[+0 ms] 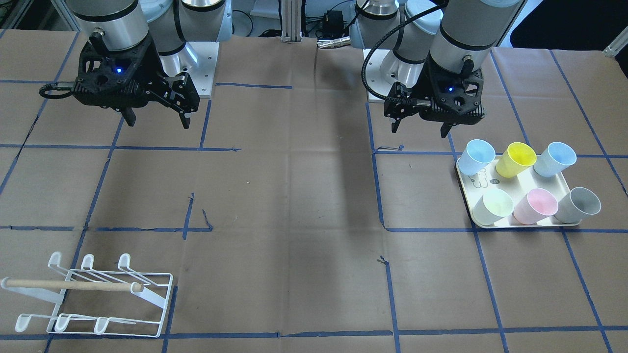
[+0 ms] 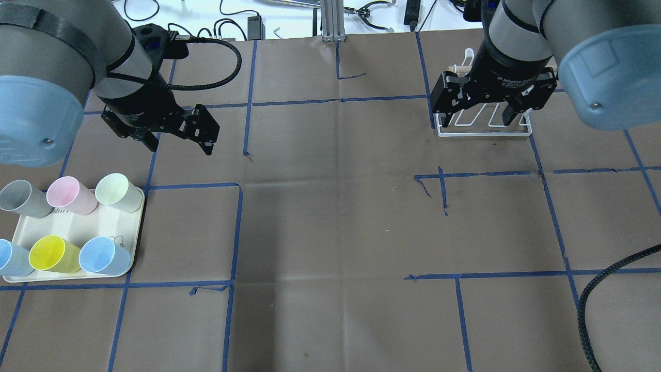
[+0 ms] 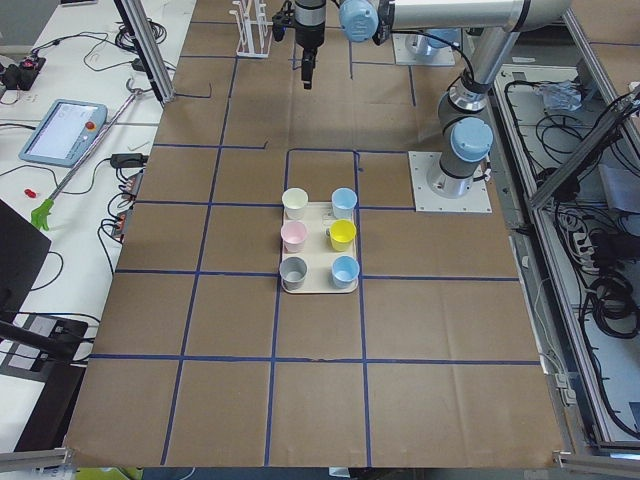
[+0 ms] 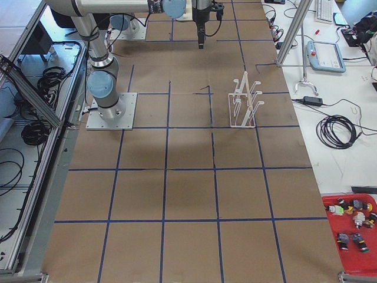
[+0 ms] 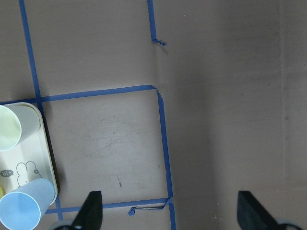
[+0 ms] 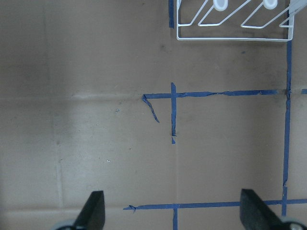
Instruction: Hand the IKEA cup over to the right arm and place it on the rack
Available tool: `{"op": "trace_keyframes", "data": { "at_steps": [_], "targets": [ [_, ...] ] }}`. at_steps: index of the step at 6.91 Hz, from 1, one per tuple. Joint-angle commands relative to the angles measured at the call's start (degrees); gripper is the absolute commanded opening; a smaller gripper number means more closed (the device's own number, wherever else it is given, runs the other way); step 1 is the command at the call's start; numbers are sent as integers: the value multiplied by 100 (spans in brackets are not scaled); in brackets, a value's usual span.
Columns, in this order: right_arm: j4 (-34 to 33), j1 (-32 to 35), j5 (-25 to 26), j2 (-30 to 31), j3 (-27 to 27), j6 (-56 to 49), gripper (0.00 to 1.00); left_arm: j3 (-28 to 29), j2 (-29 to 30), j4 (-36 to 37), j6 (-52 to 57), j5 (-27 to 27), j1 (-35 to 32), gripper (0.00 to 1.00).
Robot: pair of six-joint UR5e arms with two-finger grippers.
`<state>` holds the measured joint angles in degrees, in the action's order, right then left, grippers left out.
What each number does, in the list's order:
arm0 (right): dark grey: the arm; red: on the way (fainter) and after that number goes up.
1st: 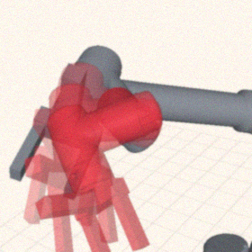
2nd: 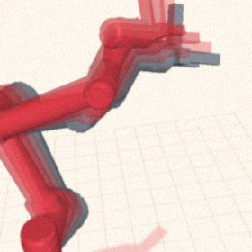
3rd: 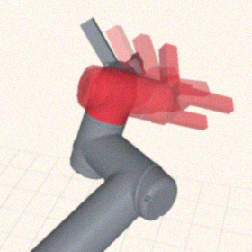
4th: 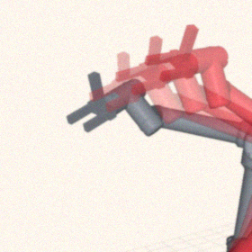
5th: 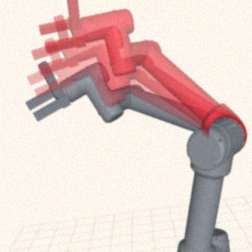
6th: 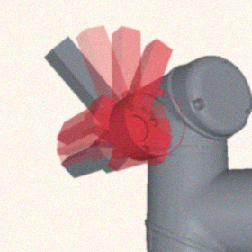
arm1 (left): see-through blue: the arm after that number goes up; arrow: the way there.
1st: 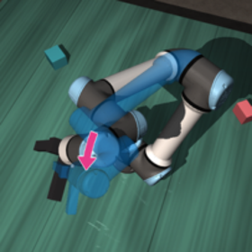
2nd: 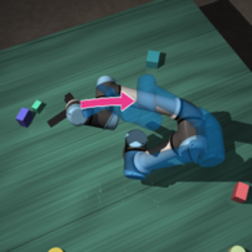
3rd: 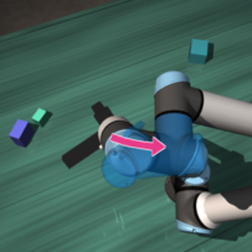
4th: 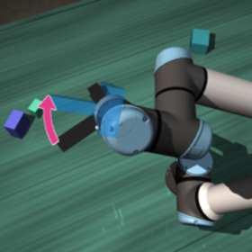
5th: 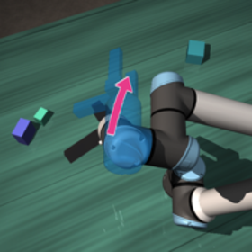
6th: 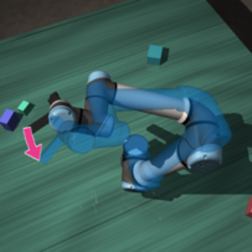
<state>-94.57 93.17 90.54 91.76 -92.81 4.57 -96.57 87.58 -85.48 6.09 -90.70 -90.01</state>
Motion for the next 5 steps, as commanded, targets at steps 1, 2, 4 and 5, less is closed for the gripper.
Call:
{"op": "trace_keyframes", "data": {
  "at_steps": [1, 2, 4, 5],
  "targets": [
    [0, -1, -1, 0, 0, 0, 100, -20, -13, -30, 68, -1, 263, 100],
    [0, -1, -1, 0, 0, 0, 100, -20, -13, -47, 347, -1, 561, 100],
    [0, -1, -1, 0, 0, 0, 100, -37, -21, -56, 1005, -10, 1272, 100],
    [0, -1, 8, 0, 0, 0, 100, -124, -47, -56, 1400, -18, 1589, 100]
  ]
}}
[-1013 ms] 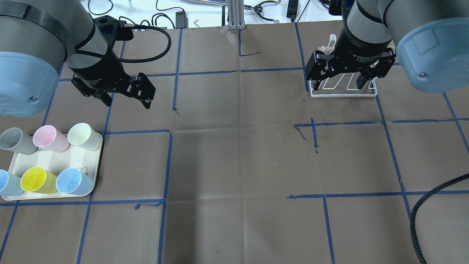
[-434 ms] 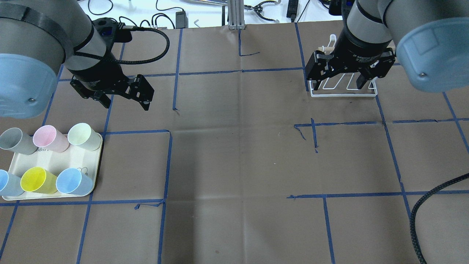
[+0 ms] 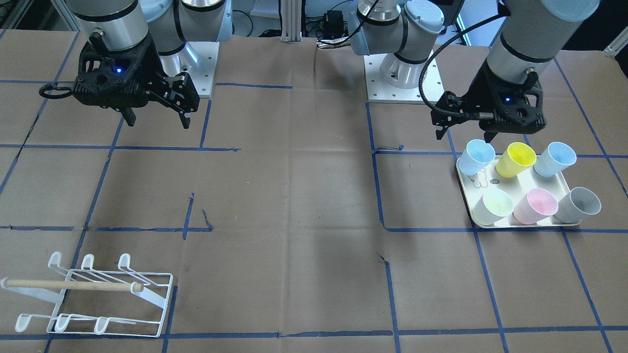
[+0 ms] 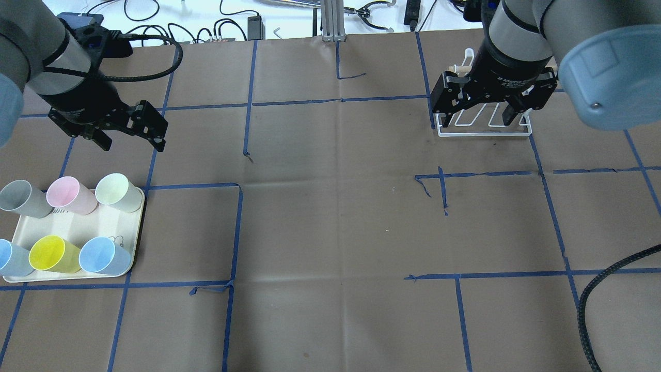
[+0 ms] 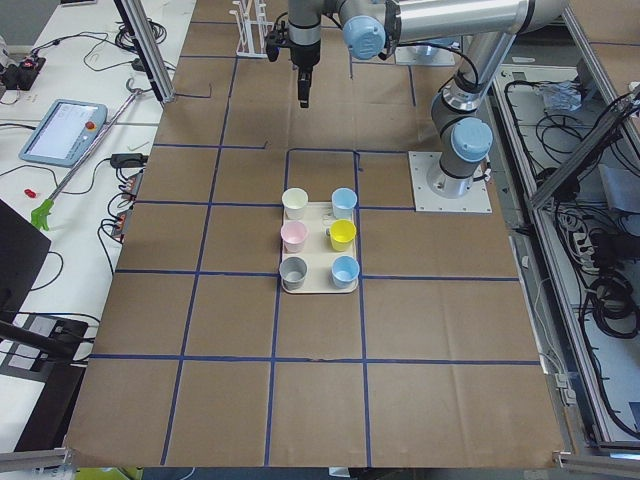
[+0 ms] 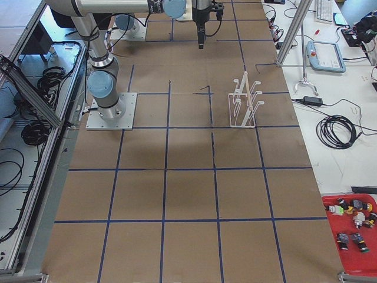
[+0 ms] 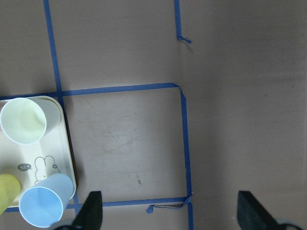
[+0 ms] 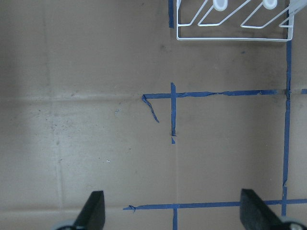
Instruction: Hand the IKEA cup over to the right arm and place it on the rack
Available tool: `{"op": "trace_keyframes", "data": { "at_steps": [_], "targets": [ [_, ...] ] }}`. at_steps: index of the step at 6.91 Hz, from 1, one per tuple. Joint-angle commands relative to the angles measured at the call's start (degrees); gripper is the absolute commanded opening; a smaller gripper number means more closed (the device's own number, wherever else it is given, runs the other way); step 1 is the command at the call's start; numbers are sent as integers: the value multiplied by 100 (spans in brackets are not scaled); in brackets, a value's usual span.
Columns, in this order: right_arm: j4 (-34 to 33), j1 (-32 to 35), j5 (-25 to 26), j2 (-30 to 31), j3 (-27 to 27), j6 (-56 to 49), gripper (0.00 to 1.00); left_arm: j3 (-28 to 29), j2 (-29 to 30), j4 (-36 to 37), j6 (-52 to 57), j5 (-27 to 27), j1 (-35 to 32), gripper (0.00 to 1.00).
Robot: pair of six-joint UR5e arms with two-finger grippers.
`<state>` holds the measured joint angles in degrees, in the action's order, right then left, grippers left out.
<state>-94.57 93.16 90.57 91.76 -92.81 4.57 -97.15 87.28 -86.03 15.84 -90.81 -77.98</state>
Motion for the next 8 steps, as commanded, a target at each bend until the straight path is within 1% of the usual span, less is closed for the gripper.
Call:
{"op": "trace_keyframes", "data": {
  "at_steps": [1, 3, 5, 7, 8],
  "targets": [
    [0, 0, -4, 0, 0, 0, 100, -206, -88, 7, 838, 10, 763, 100],
    [0, 0, 5, 0, 0, 0, 100, -409, -37, 147, 1270, 37, 1222, 100],
    [0, 0, 5, 0, -9, 0, 100, -523, 148, 445, 1308, 45, 1347, 100],
    [0, 0, 5, -9, -9, 0, 100, -1188, 577, 1741, 1273, 28, 1338, 100],
    [0, 0, 5, -9, -9, 0, 100, -1462, 701, 2226, 1255, 28, 1338, 100]
  ]
}}
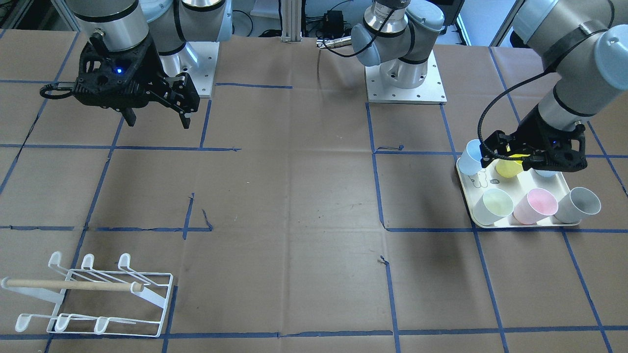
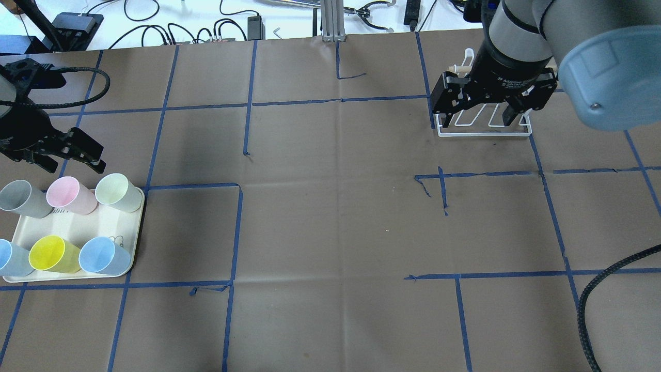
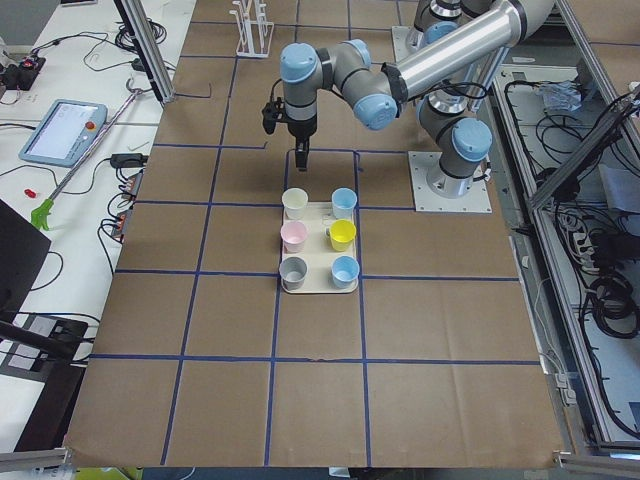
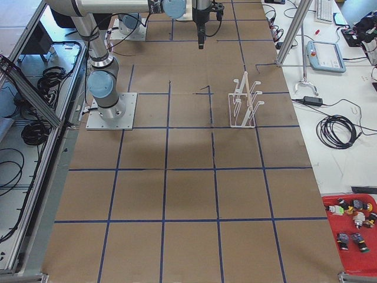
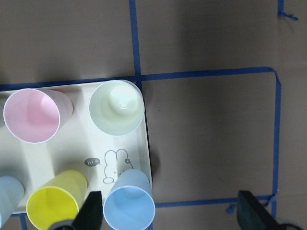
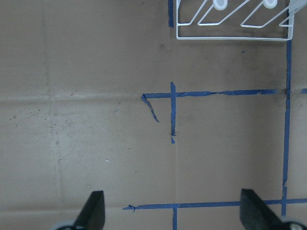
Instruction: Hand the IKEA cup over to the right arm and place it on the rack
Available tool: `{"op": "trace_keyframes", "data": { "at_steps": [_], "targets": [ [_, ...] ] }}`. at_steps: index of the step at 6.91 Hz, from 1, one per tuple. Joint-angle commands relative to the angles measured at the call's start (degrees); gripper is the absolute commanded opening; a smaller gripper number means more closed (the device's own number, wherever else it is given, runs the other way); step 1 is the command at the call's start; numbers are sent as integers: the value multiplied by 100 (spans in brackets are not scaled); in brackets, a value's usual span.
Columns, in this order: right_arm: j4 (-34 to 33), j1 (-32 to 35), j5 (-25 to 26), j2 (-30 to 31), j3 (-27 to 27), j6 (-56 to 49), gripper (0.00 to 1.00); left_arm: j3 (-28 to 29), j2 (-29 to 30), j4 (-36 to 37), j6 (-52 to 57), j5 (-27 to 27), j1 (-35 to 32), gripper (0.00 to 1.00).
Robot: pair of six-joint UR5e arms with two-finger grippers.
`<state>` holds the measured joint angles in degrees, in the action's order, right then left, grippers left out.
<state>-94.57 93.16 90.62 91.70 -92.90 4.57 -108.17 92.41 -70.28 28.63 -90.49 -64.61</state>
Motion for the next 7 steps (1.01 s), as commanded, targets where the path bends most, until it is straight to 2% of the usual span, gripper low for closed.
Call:
{"op": "trace_keyframes", "data": {
  "at_steps": [1, 3, 7],
  "targets": [
    [0, 0, 0, 6, 0, 0, 100, -545, 337, 1047, -33, -12, 1, 100],
    [0, 0, 0, -2, 0, 0, 100, -652, 785, 1673, -50, -12, -8, 100],
    [0, 0, 0, -3, 0, 0, 100, -661, 1007, 1693, -95, -21, -17, 100]
  ]
}}
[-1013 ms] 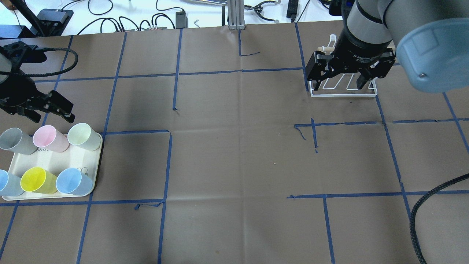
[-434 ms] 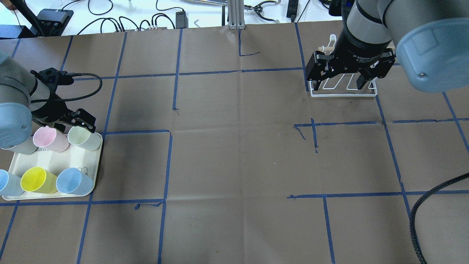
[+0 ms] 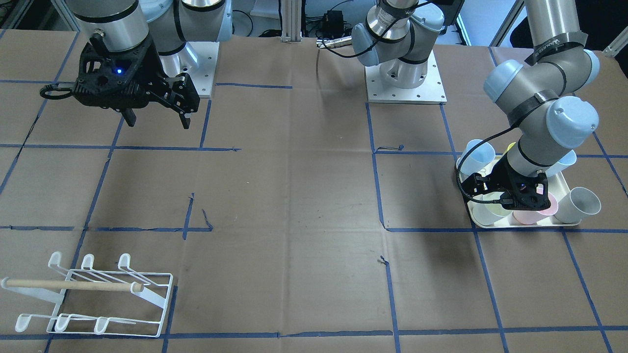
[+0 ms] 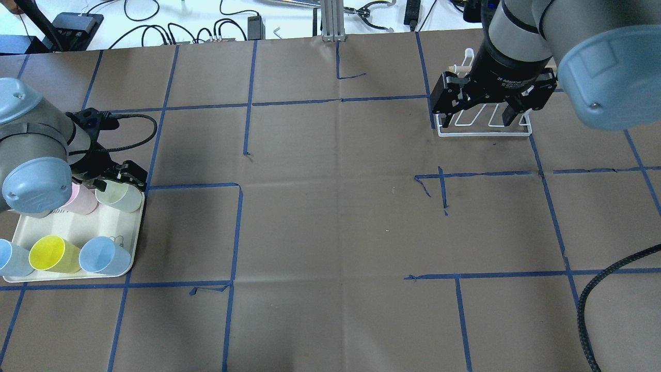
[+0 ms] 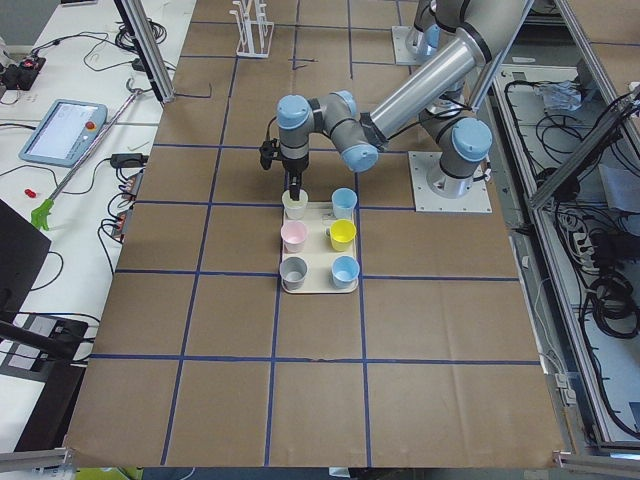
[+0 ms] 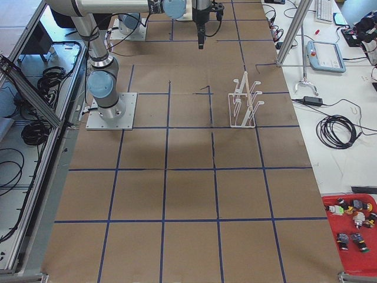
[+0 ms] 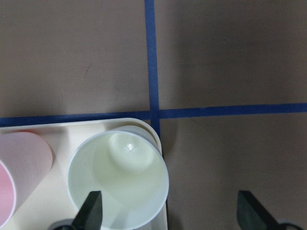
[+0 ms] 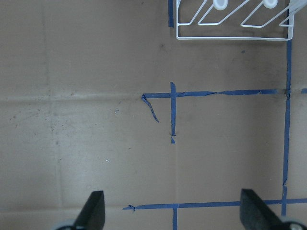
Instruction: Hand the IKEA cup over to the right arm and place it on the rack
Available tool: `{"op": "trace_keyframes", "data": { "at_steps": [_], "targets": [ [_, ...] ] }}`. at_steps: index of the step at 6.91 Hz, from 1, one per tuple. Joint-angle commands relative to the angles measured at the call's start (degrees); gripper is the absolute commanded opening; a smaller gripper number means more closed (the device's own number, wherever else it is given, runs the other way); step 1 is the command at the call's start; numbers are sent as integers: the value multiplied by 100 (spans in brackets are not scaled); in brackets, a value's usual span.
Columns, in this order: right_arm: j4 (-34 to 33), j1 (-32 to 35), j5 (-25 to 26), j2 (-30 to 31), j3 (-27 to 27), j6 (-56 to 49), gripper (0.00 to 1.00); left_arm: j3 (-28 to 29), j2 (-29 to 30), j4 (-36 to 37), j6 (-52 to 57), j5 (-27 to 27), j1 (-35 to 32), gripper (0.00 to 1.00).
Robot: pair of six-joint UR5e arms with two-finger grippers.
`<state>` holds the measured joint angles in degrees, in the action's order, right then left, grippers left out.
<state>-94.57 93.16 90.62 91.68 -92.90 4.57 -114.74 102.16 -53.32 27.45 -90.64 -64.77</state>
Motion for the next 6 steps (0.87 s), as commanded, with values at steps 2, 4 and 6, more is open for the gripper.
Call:
{"op": "trace_keyframes", "data": {
  "at_steps": [2, 4, 6],
  "targets": [
    [0, 0, 0, -1, -9, 0, 100, 4, 58, 23, 85, 3, 8, 66],
    [0, 0, 0, 8, -9, 0, 100, 13, 58, -12, 59, -24, 35, 6],
    [0, 0, 0, -1, -9, 0, 100, 30, 58, -38, 41, -24, 44, 0]
  ]
}}
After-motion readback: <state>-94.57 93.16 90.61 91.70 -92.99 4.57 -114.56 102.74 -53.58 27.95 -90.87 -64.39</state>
